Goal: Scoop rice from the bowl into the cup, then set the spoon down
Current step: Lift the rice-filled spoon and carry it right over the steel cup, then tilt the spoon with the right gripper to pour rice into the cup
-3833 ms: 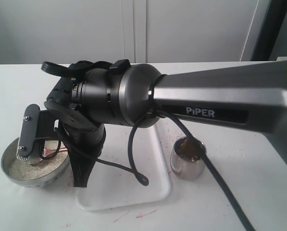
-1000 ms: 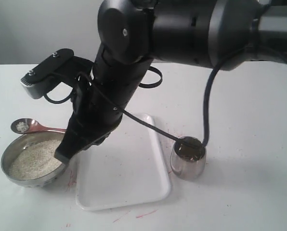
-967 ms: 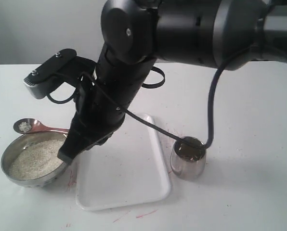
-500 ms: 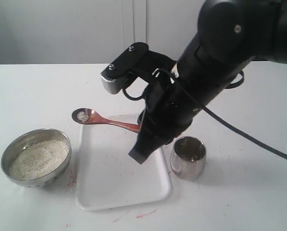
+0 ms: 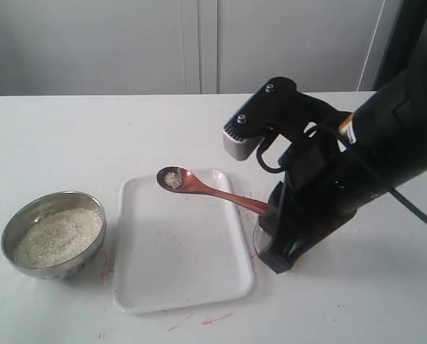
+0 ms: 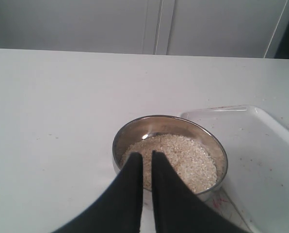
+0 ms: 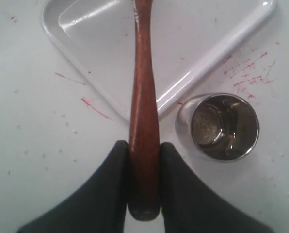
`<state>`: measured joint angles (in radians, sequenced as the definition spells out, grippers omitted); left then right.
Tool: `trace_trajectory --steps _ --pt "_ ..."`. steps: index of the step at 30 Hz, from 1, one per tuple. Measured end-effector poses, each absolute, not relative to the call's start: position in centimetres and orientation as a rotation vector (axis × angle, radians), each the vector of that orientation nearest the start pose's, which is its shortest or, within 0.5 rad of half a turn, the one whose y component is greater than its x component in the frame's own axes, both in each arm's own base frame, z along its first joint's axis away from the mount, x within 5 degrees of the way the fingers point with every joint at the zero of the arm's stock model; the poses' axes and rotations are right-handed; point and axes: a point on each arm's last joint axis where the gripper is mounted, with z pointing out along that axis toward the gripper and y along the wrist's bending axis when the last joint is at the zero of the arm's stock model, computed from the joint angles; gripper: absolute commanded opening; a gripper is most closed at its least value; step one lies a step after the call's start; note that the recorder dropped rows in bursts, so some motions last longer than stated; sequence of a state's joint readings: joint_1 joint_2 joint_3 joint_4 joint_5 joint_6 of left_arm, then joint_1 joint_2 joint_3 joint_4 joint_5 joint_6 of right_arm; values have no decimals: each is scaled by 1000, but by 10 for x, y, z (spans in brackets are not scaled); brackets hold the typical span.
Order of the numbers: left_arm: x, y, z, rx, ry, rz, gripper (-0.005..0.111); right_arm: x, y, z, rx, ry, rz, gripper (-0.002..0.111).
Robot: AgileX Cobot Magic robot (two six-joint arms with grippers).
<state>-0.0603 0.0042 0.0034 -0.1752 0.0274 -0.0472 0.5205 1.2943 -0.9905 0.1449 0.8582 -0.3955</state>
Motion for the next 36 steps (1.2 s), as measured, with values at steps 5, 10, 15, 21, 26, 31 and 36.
trace_trajectory --steps 5,10,15,21,26,31,36 --pt "57 -4 209 -119 1518 -230 14 206 123 288 -1063 2435 204 0" --pt "57 -4 209 -119 1518 -230 14 198 111 286 -1015 2454 153 0" --pt "57 -4 209 -119 1518 -230 14 190 99 289 -962 2447 89 0" --pt "57 -4 209 -119 1518 -230 14 179 90 287 -936 2454 46 0" --pt "57 -4 209 -119 1518 -230 14 174 79 281 -902 2485 -62 0" --pt "57 -4 209 -119 1518 -230 14 168 73 279 -876 2500 -103 0" --pt "57 -4 209 -119 1518 -230 14 164 71 282 -860 2490 -103 0"
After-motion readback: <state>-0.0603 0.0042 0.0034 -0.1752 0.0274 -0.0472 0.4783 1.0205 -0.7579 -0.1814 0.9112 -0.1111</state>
